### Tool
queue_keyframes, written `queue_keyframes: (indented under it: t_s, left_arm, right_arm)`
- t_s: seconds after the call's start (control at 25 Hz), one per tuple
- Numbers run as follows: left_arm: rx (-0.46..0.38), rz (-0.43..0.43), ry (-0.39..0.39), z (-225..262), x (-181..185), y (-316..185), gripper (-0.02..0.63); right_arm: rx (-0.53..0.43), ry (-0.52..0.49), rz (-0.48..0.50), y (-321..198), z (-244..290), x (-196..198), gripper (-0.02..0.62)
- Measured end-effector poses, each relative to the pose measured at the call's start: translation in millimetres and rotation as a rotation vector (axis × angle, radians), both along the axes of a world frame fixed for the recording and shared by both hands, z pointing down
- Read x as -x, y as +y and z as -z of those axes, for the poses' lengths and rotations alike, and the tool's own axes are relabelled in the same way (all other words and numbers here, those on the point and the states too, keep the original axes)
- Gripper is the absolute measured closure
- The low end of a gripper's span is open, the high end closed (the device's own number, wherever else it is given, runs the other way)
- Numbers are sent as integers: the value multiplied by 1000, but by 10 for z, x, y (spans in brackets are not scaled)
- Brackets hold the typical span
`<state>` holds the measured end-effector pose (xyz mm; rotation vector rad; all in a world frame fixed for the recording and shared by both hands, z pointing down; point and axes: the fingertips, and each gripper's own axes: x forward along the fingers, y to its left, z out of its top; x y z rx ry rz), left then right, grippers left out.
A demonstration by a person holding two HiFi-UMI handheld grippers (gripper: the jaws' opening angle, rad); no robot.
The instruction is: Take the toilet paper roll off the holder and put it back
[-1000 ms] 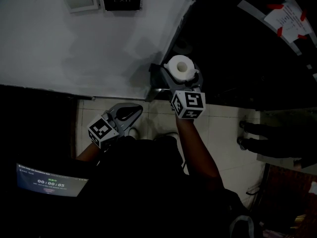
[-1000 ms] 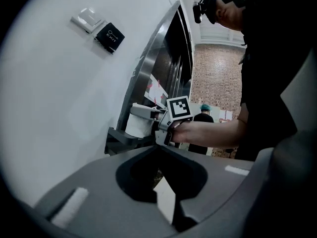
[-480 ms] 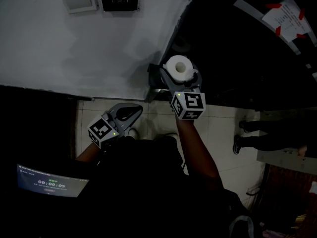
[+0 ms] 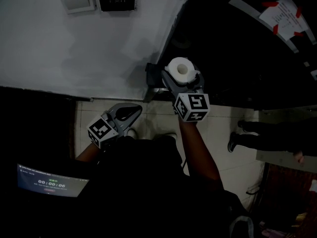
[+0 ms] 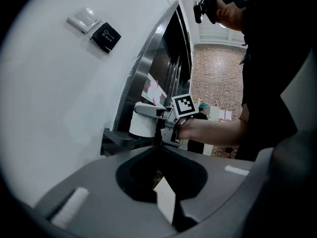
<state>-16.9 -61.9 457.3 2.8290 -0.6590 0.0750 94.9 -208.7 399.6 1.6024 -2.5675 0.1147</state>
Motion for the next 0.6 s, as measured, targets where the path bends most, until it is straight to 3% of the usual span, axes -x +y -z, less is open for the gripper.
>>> queue_keyframes:
  t_s: [0.6]
  left_arm:
    - [-9,-27,-3,23,-134,36,606]
  right_arm:
    - [-13,23,-122,-10,135,-854,127]
